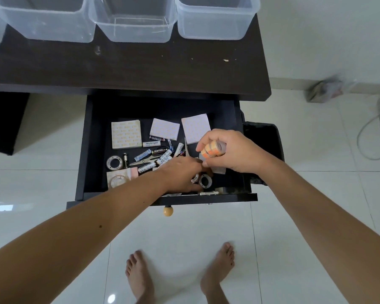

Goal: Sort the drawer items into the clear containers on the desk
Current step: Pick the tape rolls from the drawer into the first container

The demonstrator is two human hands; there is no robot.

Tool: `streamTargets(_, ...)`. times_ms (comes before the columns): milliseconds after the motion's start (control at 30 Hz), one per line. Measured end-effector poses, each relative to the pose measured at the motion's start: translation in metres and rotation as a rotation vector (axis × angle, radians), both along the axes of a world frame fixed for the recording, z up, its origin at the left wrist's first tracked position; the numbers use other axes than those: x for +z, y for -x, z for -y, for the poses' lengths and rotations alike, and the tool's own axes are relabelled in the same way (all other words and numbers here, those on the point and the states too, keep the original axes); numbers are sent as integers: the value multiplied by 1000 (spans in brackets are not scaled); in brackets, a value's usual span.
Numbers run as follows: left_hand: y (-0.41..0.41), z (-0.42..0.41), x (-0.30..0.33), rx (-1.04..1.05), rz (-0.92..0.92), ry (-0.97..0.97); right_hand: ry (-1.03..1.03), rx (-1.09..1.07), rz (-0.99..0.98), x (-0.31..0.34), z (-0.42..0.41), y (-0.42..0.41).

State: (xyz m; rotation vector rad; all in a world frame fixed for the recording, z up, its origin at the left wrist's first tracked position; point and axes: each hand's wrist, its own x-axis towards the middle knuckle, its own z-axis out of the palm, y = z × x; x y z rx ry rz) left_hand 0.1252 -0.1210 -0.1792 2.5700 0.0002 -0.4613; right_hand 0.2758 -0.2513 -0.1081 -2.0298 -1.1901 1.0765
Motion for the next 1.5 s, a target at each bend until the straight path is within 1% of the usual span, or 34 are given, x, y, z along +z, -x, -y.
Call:
streamTargets(133,4,-6,-3,115,4,123,0,-5,7,0,0,0)
streamTargets(233,8,-12,-1,195,63,238,-9,-14,-1,0,0,1)
streamTargets(433,28,-33,14,270,98,299,-28,-48,13,-1,0,5)
streamTargets(567,58,-59,43,419,140,344,-63,-43,14,-2,-3,11)
streamTargets(700,100,-98,74,561,265,350,-52,12,-29,-10,-22,30)
streamTargets(833,147,-132,88,712,318,336,-25,54,-58,-12,-59,60)
streamTargets(900,168,-142,90,826,331,370,-34,75,-46,-14,-79,78)
streamTargets(967,184,-146,90,928,339,446,-41,134,-10,-17,-96,95)
streamTargets(1033,196,-148,86,987,336,476,-38,215,43,-24,-109,109)
streamTargets(1133,206,-147,84,1012,296,473,-42,335,96,-32,-124,126)
streamTargets(1233,209,-146,83,987,245,465,-43,422,139,-39,-134,138)
streamTargets(1367,214,-148,82,938,205,451,-9,488,201,-48,-141,145)
streamTargets(1500,215,-149,79,915,215,505,44,531,205,-53,-141,147)
